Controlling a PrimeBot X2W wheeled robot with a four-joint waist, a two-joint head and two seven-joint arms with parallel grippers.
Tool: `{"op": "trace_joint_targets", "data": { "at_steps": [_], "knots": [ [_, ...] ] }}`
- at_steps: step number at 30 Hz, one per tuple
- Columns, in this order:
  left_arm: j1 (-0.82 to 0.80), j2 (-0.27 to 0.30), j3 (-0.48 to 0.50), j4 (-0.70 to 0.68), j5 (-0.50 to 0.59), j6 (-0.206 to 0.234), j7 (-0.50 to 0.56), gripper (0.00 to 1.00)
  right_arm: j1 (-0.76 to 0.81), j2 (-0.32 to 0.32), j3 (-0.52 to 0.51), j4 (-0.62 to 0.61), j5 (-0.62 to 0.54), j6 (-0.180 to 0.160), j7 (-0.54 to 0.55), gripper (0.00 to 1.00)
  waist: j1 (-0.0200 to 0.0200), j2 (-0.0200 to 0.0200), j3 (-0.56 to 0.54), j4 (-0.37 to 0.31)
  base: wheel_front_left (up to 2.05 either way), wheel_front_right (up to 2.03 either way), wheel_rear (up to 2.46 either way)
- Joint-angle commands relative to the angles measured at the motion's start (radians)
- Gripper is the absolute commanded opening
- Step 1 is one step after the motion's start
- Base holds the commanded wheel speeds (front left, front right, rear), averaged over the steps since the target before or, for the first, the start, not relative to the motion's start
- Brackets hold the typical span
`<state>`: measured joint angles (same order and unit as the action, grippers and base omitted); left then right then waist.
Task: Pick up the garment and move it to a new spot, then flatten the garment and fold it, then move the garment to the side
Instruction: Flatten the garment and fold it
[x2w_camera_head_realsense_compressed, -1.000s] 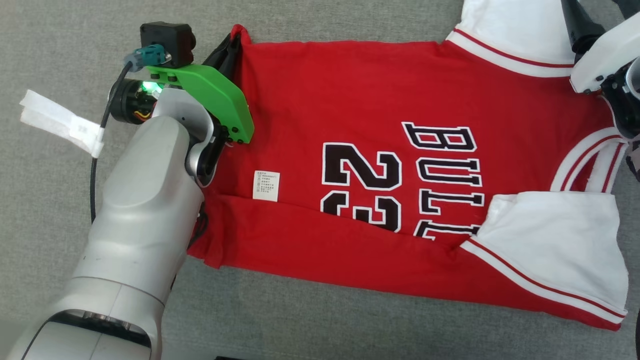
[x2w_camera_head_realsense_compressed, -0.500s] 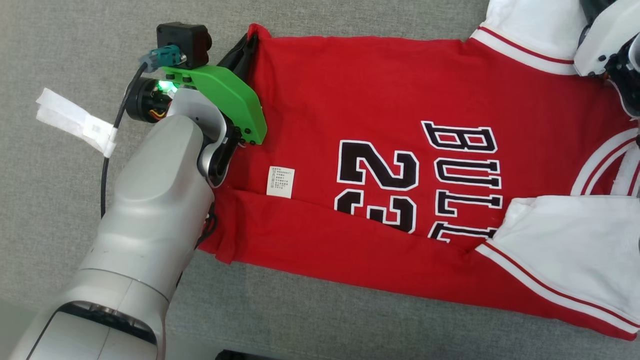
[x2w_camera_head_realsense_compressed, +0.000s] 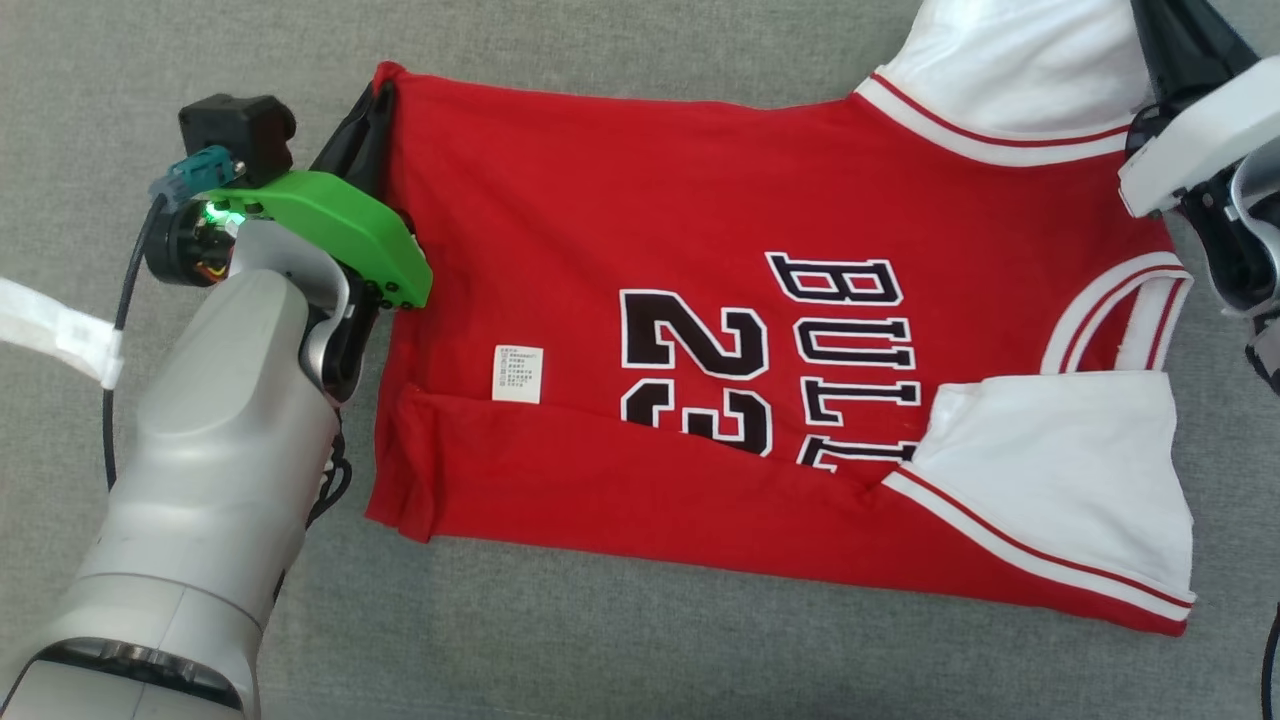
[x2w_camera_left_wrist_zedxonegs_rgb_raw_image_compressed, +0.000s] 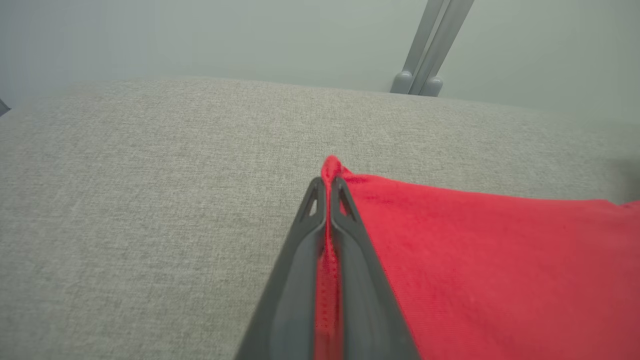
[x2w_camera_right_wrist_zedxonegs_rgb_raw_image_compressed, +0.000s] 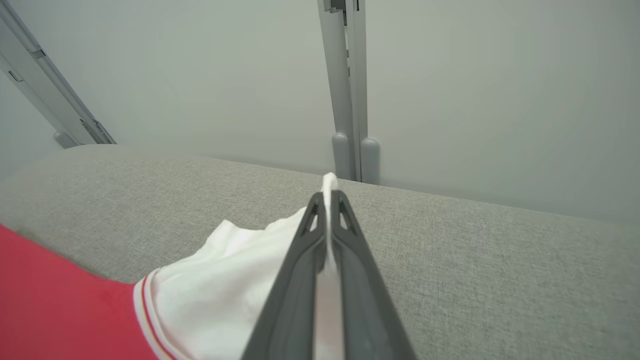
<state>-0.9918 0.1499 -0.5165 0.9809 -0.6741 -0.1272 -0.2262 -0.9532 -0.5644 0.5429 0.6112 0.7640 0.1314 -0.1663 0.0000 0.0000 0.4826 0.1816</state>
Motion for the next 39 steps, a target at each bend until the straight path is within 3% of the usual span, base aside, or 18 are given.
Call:
{"op": "trace_joint_targets", "data": {
  "at_steps": [1, 9, 18, 30, 31, 32, 33, 34, 39],
  "knots": [
    [0.025, 0.024, 0.008, -0.014, 0.004, 0.009, -0.013, 0.0, 0.04, -0.012, 0.001, -0.026, 0.009, -0.002, -0.024, 0.0, 0.0, 0.0, -0.056, -0.044, 0.0, 0.0, 0.0],
    [0.182, 0.096, 0.02, -0.167, 0.008, 0.043, -0.03, 0.0, 0.279, -0.018, -0.058, -0.202, 0.013, -0.002, -0.086, 0.0, 0.0, 0.0, -0.131, -0.093, 0.0, 0.0, 0.0],
    [0.436, 0.167, 0.024, -0.408, -0.03, 0.118, 0.031, 0.0, 0.615, 0.05, -0.202, -0.382, -0.008, -0.002, -0.099, 0.0, 0.0, 0.0, -0.163, -0.126, 0.0, 0.0, 0.0],
    [0.681, 0.239, 0.039, -0.65, -0.078, 0.226, 0.123, 0.0, 0.89, 0.158, -0.308, -0.464, -0.043, -0.002, -0.087, 0.0, 0.0, 0.0, -0.179, -0.143, 0.0, 0.0, 0.0],
    [0.694, 0.242, 0.041, -0.66, -0.083, 0.232, 0.128, 0.07, 0.903, 0.166, -0.315, -0.463, -0.045, -0.002, -0.084, 0.0, 0.0, 0.0, -0.183, -0.144, 0.0, 0.0, 0.0],
    [0.711, 0.245, 0.045, -0.673, -0.088, 0.241, 0.132, 0.41, 0.918, 0.173, -0.318, -0.463, -0.053, -0.002, -0.079, 0.05, 0.0, 0.0, -0.189, -0.147, 0.0, 0.0, 0.0],
    [0.724, 0.248, 0.046, -0.684, -0.089, 0.248, 0.13, 1.0, 0.928, 0.178, -0.32, -0.469, -0.059, -0.002, -0.077, 0.4, 0.0, 0.0, -0.193, -0.15, 0.0, 0.0, 0.0],
    [0.74, 0.251, 0.048, -0.698, -0.091, 0.257, 0.125, 1.0, 0.939, 0.186, -0.324, -0.476, -0.066, -0.002, -0.075, 1.0, 0.0, 0.0, -0.198, -0.153, 0.0, 0.0, 0.0],
    [0.809, 0.255, 0.074, -0.773, -0.046, 0.34, 0.042, 1.0, 0.978, 0.22, -0.372, -0.533, -0.123, -0.002, -0.082, 1.0, 0.0, 0.0, -0.228, -0.165, 0.0, 0.0, 0.0]
  ]
}}
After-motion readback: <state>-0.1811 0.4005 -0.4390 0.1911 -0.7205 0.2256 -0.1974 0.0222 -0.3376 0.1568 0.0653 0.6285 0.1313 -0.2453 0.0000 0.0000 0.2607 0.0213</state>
